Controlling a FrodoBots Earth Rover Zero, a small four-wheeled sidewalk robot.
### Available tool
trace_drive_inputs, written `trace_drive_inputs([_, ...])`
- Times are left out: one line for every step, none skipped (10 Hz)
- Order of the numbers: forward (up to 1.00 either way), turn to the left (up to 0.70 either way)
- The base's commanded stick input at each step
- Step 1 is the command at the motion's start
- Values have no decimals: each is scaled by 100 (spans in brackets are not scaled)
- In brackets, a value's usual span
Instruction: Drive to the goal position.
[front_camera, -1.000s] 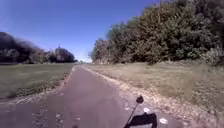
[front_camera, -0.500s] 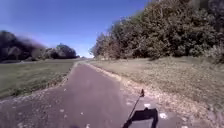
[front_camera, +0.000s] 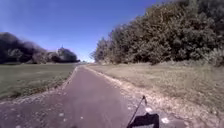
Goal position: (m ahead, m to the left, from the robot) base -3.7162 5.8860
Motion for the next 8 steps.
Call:
trace_drive_inputs([-67, -34])
trace_drive_inputs([-67, -34])
trace_drive_inputs([-67, -34])
trace_drive_inputs([-67, -34])
trace_drive_inputs([-67, -34])
trace_drive_inputs([-48, 0])
trace_drive_inputs([-25, 0])
trace_drive_inputs([-1, 0])
